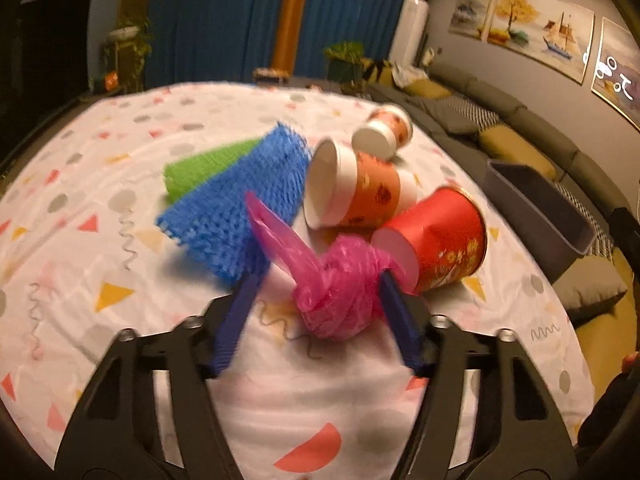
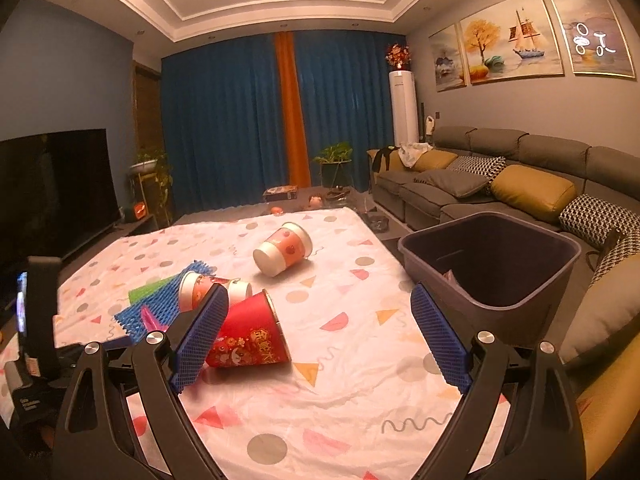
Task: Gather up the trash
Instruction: 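Grasp the pink plastic bag with the left tool, then grasp the large red gold-rimmed cup with the right tool while the left tool holds the pink bag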
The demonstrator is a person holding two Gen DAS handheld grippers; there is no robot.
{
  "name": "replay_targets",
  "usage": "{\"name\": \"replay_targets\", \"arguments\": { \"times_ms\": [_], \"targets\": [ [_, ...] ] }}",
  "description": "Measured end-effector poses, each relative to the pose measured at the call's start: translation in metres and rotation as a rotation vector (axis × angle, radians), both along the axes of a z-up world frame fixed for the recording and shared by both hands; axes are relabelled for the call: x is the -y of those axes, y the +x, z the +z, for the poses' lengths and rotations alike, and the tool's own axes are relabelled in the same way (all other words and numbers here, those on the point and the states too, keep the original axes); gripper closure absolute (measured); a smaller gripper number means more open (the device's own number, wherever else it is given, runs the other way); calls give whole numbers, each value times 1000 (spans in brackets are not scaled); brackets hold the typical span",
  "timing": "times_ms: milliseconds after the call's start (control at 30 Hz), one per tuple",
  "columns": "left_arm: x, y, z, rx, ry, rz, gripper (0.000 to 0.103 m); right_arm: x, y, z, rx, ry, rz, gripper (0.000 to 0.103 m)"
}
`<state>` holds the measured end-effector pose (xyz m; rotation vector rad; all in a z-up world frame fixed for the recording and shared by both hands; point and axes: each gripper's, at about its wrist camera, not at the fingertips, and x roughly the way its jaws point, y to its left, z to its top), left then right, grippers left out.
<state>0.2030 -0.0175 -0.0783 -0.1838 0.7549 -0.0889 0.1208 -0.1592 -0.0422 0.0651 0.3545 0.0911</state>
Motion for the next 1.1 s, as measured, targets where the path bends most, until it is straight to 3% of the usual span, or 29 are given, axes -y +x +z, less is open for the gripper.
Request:
{"name": "replay_targets", "arguments": {
  "times_ms": [67,100,233,400,500,700,1100],
  "targets": [
    [-1,5,-5,-29,-27,-19,60,-3,5,-3,-16,-4,12,14],
    [-1,4,-5,-29,-37,-27,71,-5,8,-4,-24,-6,18,14],
    [-1,1,-4,-8,-56,-49,76,-14,18,-10,-60,-18,51,14],
    [-11,-17,6,49,-49,-9,77,-26,26,-17,-90,-39,89,13],
    [-32,-35,22,105,-57,63,77,-35,33,-21,-107,-46,123,7],
    [-63,-55,44,177,-51,169,77,-53,54,-32,-172,-74,162,7],
    [-75,-59,45,184,-71,175,77,-75,79,-47,-256,-143,196,7]
  ]
}}
